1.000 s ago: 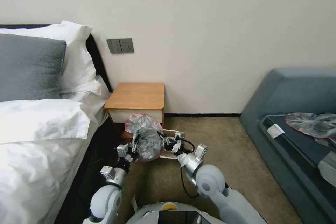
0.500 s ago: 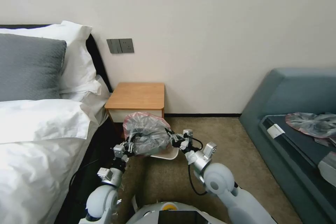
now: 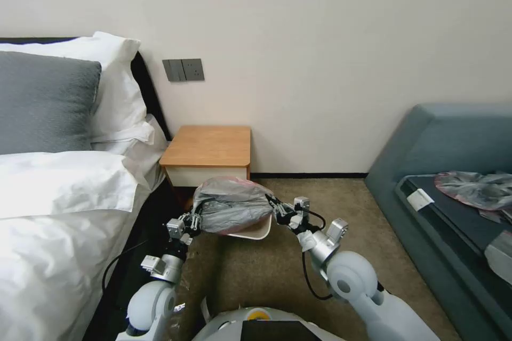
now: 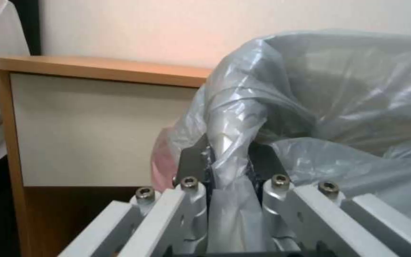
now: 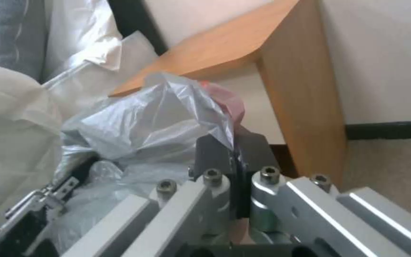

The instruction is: Pick up the garbage bag from the table and place it over the trash can.

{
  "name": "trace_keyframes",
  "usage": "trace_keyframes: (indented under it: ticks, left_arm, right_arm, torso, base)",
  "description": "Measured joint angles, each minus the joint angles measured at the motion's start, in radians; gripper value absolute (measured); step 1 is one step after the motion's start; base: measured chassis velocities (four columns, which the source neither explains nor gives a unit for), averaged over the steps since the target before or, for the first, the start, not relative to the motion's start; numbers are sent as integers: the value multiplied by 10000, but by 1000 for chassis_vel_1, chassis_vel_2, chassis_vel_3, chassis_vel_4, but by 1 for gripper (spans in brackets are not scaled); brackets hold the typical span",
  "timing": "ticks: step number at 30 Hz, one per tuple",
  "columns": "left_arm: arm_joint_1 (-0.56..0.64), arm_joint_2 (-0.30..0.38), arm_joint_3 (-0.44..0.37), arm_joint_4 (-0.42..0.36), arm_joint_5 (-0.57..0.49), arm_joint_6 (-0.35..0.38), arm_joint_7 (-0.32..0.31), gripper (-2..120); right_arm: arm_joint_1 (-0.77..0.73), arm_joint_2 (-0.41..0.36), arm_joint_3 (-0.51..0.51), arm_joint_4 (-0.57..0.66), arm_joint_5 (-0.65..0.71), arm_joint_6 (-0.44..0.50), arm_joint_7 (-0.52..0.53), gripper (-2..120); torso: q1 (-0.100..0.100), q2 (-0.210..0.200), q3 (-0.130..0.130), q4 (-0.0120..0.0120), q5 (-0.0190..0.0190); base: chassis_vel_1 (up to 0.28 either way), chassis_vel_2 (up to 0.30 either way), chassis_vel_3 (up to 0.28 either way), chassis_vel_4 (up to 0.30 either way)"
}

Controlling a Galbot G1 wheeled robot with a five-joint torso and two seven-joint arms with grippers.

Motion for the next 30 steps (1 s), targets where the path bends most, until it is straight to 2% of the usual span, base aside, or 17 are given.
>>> trace_keyframes:
  ticks: [13,15,16,19,20,23,24,28,30]
  left_arm:
    - [-7,-10,-145,-211,-494,254,-349,9]
    - [-7,-23,-157,-269,-595,370,-527,9]
    - [-7,-23,-157,-269,-595,370,-527,9]
    - [-33,-37,-157,-307,-659,486,-704,9]
    - [-33,-37,-157,-307,-659,486,-704,9]
    - [-49,-51,-154,-331,-679,579,-824,9]
    - [-49,-51,-154,-331,-679,579,-824,9]
    - [-44,-66,-183,-363,-716,776,-1091,9]
    - [-44,-67,-194,-367,-731,810,-1136,9]
  right_arm:
    - [-456,-114,270,-1,-634,81,-374,0]
    - [-592,-138,274,-12,-816,84,-459,10]
    - [-592,-138,274,-12,-816,84,-459,10]
    - [-751,-177,270,-8,-960,84,-569,25]
    - [-751,-177,270,-8,-960,84,-569,25]
    - [-889,-187,282,115,-1127,114,-671,39]
    - [-889,-187,282,115,-1127,114,-671,39]
    - [-1323,-176,569,453,-1847,542,-1351,59]
    - [-1438,-185,606,493,-2018,681,-1533,62]
  torso:
    - [0,0,0,0,0]
    - [0,0,0,0,0]
    - [0,0,0,0,0]
    - [0,0,0,0,0]
    - [0,0,0,0,0]
    - [0,0,0,0,1]
    - [0,0,0,0,1]
    - [0,0,0,0,-1]
    - [0,0,0,0,-1]
  base:
    - [0,0,0,0]
    - [0,0,0,0]
    - [0,0,0,0]
    - [0,0,0,0]
    - [0,0,0,0]
    - [0,0,0,0]
    - [0,0,0,0]
    - [0,0,0,0]
    - [0,0,0,0]
